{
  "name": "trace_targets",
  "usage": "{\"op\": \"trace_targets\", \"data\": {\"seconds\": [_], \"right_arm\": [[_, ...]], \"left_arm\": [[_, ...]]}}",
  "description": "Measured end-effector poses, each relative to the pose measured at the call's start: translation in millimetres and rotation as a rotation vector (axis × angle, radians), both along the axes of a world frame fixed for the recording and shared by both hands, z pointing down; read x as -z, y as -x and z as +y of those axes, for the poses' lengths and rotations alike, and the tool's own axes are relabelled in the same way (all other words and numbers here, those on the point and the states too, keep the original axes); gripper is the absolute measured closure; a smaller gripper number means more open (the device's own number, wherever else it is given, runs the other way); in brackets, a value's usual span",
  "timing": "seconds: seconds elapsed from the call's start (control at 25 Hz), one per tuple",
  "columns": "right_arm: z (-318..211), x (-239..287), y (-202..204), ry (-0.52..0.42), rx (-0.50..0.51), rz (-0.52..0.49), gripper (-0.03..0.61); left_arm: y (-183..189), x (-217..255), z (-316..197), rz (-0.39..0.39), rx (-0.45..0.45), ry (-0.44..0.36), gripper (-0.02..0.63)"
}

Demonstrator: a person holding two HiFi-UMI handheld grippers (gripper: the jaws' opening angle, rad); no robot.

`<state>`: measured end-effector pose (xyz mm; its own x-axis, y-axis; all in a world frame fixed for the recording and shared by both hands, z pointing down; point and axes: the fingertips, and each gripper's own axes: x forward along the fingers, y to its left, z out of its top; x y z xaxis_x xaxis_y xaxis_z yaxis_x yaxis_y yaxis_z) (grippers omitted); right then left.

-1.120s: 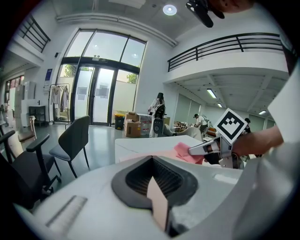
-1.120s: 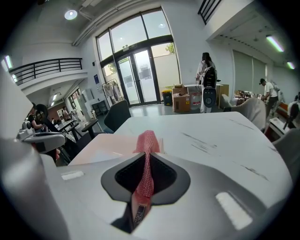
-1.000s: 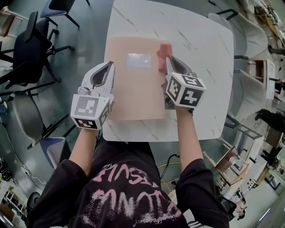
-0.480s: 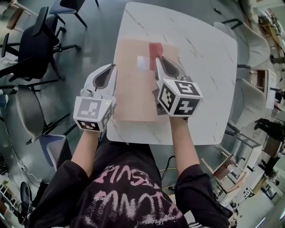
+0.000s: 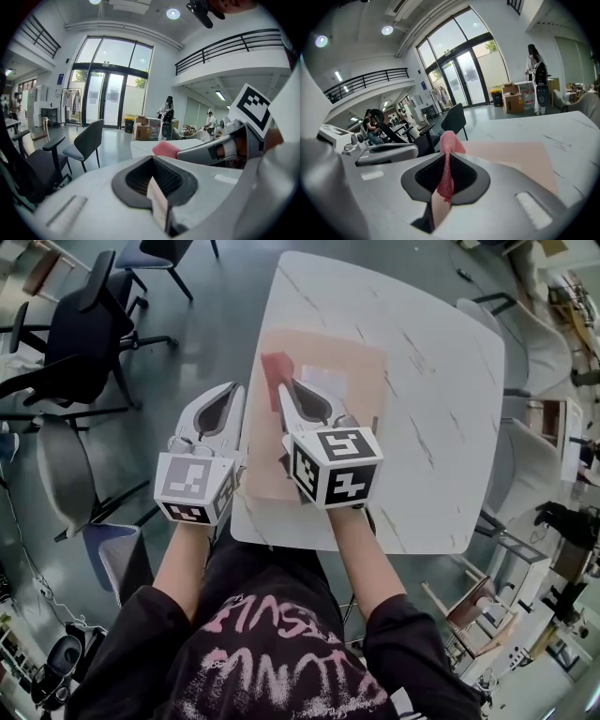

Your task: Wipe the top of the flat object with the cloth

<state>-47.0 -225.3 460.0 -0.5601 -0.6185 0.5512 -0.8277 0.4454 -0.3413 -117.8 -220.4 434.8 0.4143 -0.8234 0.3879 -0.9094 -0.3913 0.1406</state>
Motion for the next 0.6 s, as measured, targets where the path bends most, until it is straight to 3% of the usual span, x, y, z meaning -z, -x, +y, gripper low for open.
{"op": "trace_targets", "data": {"seconds": [0.24, 0.6], "right_arm": [[16.7, -9.0, 26.6, 0.025, 0.063, -0.003, 0.529], [22.1, -24.2, 23.5, 0.058, 0.063, 0.019, 0.529]], "left_arm": [[5.2, -3.9, 2.0, -0.005, -0.004, -0.002, 0.612], [4.6, -6.4, 2.5, -0.012, -0.006, 0.009, 0.612]]}}
